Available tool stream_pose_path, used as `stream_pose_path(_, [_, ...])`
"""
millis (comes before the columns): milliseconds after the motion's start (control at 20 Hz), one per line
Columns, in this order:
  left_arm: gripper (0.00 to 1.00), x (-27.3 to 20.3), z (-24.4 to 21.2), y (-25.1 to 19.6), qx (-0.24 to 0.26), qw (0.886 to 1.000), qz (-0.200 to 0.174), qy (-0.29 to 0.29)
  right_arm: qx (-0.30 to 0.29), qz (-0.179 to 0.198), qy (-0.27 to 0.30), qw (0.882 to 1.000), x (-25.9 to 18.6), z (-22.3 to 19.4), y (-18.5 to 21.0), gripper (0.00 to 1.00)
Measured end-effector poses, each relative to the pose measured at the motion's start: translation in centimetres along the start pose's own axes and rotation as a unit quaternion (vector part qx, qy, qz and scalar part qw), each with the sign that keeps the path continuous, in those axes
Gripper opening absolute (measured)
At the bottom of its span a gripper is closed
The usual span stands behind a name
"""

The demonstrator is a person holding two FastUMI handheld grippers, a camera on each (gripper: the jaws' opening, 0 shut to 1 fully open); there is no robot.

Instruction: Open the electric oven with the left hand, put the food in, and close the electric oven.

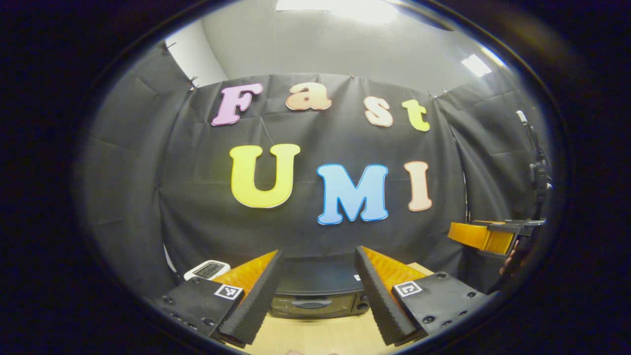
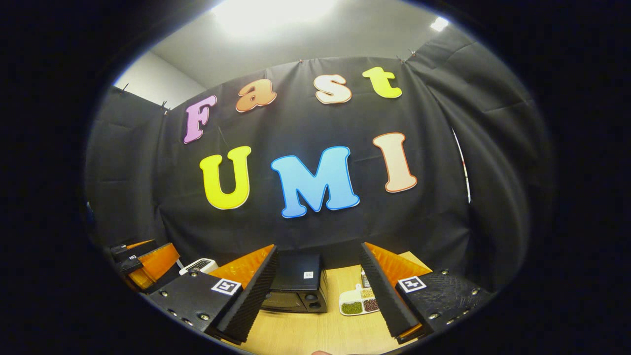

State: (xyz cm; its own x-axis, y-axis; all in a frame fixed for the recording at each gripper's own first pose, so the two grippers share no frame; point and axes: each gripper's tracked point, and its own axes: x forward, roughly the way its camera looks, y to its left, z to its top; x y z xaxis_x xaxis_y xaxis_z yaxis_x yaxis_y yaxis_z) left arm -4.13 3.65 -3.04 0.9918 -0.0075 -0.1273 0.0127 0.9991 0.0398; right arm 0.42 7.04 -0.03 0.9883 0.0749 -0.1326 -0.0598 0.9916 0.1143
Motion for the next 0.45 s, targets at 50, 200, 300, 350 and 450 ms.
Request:
stream_pose_path(50, [0.99,0.0,0.0,0.4,-0.006,1.0,-0.004,0.0,-0.001,-0.003,-0.004,1.0,-0.4,0.5,0.5,1.0])
stream_pose_path(200, [0.99,-0.4,0.2,2.2,-0.009,1.0,-0.008,-0.002,-0.013,-0.014,-0.014,1.0,-1.4,1.0,1.4,1.0])
stream_pose_path(300, [0.99,-1.0,0.3,2.8,-0.007,1.0,-0.011,0.002,-0.02,-0.019,-0.014,1.0,-2.0,1.1,2.0,1.0])
stream_pose_path(350, [0.99,-1.2,0.6,3.2,-0.005,1.0,-0.012,-0.001,-0.02,-0.018,-0.017,0.999,-2.3,1.2,2.4,1.0])
stream_pose_path(450, [0.99,-1.5,1.4,3.7,0.001,1.0,-0.02,-0.011,-0.023,-0.019,-0.018,0.999,-2.6,1.3,3.1,1.0])
